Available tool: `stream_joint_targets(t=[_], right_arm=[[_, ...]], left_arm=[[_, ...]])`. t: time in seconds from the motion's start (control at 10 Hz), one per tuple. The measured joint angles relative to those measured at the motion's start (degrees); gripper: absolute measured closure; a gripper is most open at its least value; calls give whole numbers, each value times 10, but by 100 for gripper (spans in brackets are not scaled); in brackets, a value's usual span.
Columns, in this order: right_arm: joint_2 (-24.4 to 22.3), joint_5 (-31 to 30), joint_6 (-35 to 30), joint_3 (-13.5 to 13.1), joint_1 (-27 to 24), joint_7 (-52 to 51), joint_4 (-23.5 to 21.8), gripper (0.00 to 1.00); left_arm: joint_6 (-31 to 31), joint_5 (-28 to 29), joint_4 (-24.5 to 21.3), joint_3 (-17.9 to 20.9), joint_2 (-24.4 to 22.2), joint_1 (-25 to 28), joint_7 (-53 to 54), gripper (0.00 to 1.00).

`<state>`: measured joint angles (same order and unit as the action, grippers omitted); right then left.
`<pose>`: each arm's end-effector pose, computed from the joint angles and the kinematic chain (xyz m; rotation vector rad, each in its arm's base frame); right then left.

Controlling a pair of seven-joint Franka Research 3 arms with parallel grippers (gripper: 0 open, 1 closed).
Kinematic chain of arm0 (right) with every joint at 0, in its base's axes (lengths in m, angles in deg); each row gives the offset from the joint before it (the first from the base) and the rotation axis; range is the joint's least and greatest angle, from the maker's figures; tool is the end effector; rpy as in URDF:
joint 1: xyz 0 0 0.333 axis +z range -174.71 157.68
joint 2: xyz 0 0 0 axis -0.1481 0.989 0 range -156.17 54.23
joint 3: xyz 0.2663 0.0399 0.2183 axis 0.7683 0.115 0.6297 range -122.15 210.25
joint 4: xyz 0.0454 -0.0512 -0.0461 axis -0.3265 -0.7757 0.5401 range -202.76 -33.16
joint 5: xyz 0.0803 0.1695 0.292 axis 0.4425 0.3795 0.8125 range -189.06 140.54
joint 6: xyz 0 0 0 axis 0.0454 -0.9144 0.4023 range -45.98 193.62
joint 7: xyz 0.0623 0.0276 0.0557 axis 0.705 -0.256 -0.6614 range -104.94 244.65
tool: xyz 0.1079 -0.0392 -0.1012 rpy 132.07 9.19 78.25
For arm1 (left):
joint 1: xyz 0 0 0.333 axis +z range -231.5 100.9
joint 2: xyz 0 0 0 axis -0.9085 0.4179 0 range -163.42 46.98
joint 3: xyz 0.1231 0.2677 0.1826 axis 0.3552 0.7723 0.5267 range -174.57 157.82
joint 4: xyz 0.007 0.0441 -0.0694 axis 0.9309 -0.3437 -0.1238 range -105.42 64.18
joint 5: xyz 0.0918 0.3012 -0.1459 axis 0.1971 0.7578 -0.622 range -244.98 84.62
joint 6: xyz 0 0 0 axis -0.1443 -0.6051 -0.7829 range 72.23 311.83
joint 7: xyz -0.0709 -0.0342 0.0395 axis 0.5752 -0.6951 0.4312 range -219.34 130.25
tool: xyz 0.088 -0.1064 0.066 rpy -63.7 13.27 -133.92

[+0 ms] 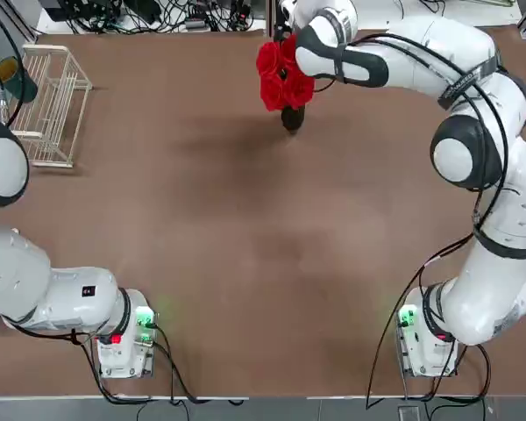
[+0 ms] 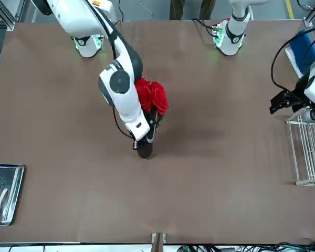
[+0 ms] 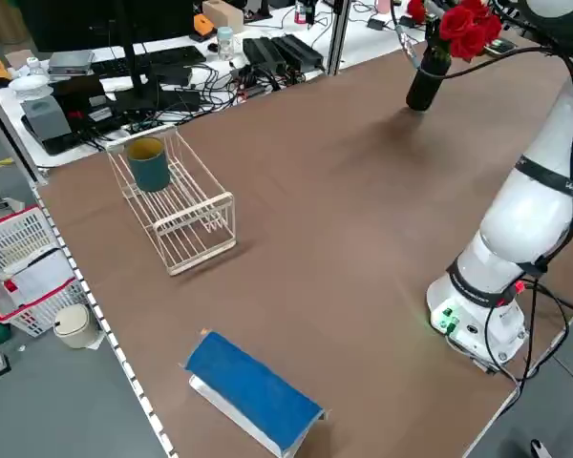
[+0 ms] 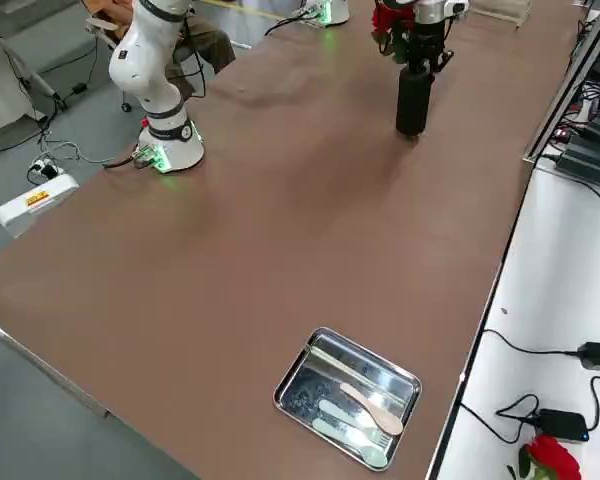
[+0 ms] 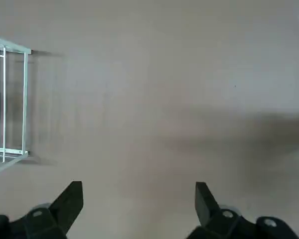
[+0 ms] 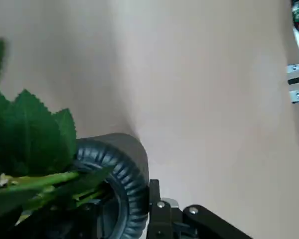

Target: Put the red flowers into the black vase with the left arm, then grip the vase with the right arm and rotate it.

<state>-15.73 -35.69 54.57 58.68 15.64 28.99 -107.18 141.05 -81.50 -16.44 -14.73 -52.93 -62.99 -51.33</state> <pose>0.5924 0.4088 0.3691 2.3330 2.0308 0.2964 0.5449 -0.0390 0.5872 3.1049 0.0773 0.0342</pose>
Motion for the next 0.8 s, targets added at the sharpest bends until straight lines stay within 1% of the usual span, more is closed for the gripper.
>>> stream_joint_targets(t=[0.1,0.3,0.4,0.5,0.8], right_arm=[[7,0,2,0,-2,-1,0,76],[10,0,5,-1,-5,-2,0,58],[10,0,5,-1,-6,-2,1,52],[10,0,5,0,-6,-2,1,48],[10,2,5,0,-14,-2,3,45]], left_arm=[[0,0,0,0,0,0,0,0],[0,0,0,1,0,0,0,0],[0,0,0,1,0,0,-1,0],[0,0,0,1,0,1,-1,0],[0,0,0,2,0,2,-1,0]])
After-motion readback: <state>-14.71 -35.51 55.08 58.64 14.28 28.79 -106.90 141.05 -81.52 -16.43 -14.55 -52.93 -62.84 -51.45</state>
